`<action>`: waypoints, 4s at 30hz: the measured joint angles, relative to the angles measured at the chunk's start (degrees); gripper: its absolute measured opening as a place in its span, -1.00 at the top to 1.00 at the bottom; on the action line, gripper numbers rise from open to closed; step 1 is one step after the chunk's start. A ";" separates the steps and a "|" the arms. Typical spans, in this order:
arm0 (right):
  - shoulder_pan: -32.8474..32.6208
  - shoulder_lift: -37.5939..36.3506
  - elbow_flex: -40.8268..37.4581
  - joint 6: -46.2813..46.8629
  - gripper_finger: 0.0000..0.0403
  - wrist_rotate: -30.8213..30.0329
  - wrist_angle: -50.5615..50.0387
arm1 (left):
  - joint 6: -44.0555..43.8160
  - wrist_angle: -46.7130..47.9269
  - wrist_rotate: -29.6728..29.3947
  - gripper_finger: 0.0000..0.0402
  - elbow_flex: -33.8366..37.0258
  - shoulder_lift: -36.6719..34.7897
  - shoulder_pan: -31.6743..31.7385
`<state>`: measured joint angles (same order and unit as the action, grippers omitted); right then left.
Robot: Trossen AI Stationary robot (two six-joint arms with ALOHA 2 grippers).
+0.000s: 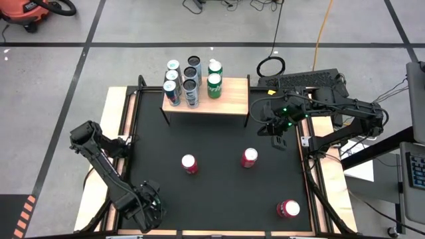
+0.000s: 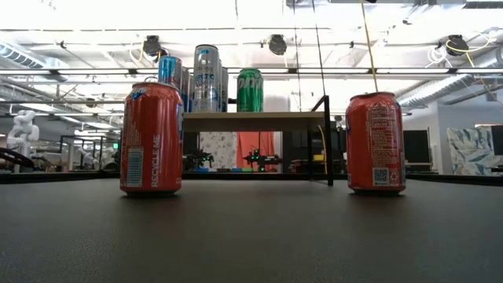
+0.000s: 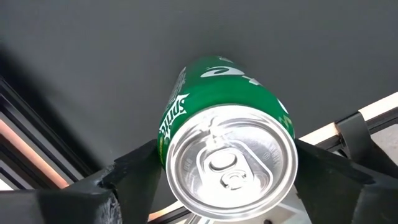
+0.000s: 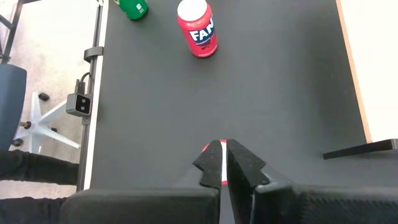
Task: Place canned beverage on shelf
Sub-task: Put the green soda can on the shelf
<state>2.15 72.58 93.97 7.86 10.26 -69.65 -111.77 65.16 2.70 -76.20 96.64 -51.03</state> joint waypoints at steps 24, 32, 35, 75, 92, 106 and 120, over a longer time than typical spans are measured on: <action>0.00 0.00 0.00 0.37 1.00 0.05 0.06 | 5.98 -0.40 -2.35 -0.46 -2.04 0.00 0.83; 0.00 0.00 0.00 0.42 1.00 0.07 2.28 | 10.55 0.05 -3.89 -0.46 -4.34 -0.07 2.97; 0.00 0.00 0.00 0.45 1.00 0.26 2.75 | 12.40 0.12 -4.58 -0.46 -5.46 -0.08 4.21; -10.39 5.20 -15.32 14.99 -0.15 7.86 35.77 | 52.57 -14.87 -8.35 -0.46 -10.73 -6.82 28.41; -10.67 5.68 -18.70 17.05 -0.87 9.51 43.01 | 65.01 -27.54 -5.90 -0.46 -10.73 -6.82 34.71; -8.22 8.54 -18.64 16.00 -0.87 12.24 45.83 | 73.18 -31.92 -4.92 -0.46 -10.75 -6.82 36.11; -8.22 11.76 -18.67 13.08 -0.88 15.78 49.67 | 74.90 -33.31 -5.87 -0.46 -10.75 -6.82 36.85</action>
<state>-6.07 84.33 75.31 20.94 26.04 -19.98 -36.86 31.85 -3.17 -86.96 89.82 -14.18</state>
